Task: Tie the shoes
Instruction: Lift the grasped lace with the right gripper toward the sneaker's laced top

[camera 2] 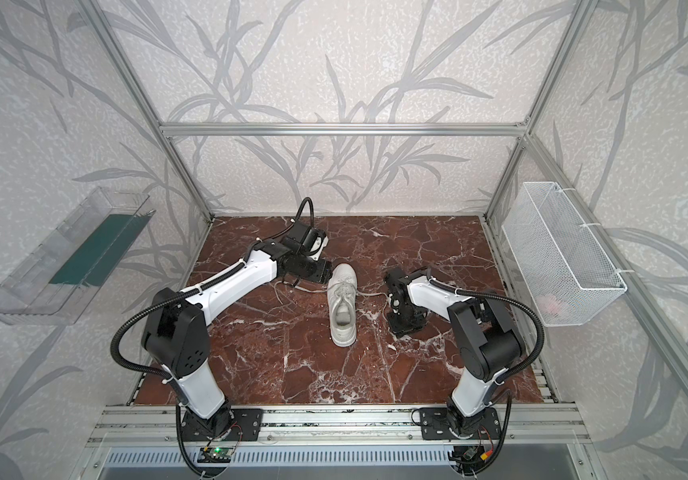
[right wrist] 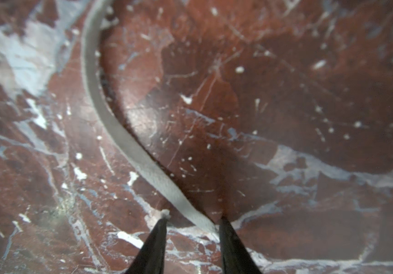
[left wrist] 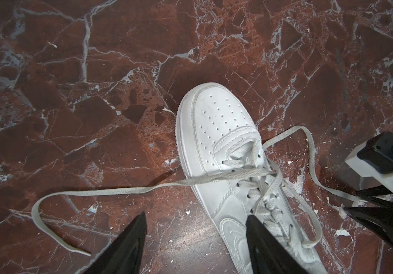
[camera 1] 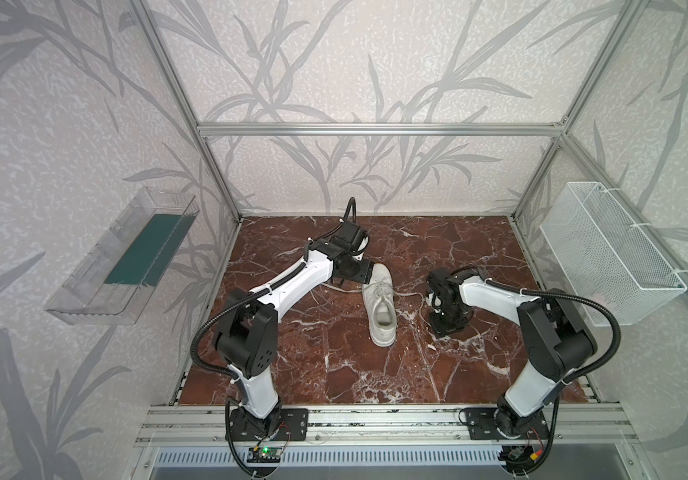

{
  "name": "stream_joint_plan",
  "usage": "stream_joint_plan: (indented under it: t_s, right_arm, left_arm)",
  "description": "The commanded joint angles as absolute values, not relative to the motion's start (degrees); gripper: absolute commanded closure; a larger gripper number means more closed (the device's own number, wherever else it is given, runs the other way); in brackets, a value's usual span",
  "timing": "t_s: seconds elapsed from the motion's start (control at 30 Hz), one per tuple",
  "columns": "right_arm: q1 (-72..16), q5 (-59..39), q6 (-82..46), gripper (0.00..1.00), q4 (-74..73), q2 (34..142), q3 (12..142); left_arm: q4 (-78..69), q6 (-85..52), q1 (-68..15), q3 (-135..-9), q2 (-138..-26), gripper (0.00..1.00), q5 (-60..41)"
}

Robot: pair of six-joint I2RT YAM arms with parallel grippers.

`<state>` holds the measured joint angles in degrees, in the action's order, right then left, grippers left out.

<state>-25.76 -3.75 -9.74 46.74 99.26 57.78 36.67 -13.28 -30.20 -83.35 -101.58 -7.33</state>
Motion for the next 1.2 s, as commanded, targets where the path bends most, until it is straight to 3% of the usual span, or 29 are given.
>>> stream_joint_plan:
  t_s: [0.0, 0.33, 0.6, 1.17]
  right_arm:
    - [-26.35, -0.49, -11.82, 0.69, 46.49, 102.28, 57.09]
    - [-28.65, 0.50, -15.01, 0.88, 46.51, 103.02, 56.38]
    - [-26.40, -10.41, -21.01, 0.98, 41.08, 99.13, 53.95]
    - [-19.17, -27.74, -39.20, 1.00, 18.89, 82.18, 41.03]
  left_arm:
    - [38.15, -14.15, -29.89, -83.19, -99.26, 0.31, -6.54]
    - [38.61, -14.85, -30.00, -82.22, -98.20, 0.31, -6.41]
    - [40.28, -15.23, -30.30, -82.26, -97.04, 0.32, -7.14]
    - [44.45, -16.54, -33.02, -85.76, -96.90, 0.32, -6.45]
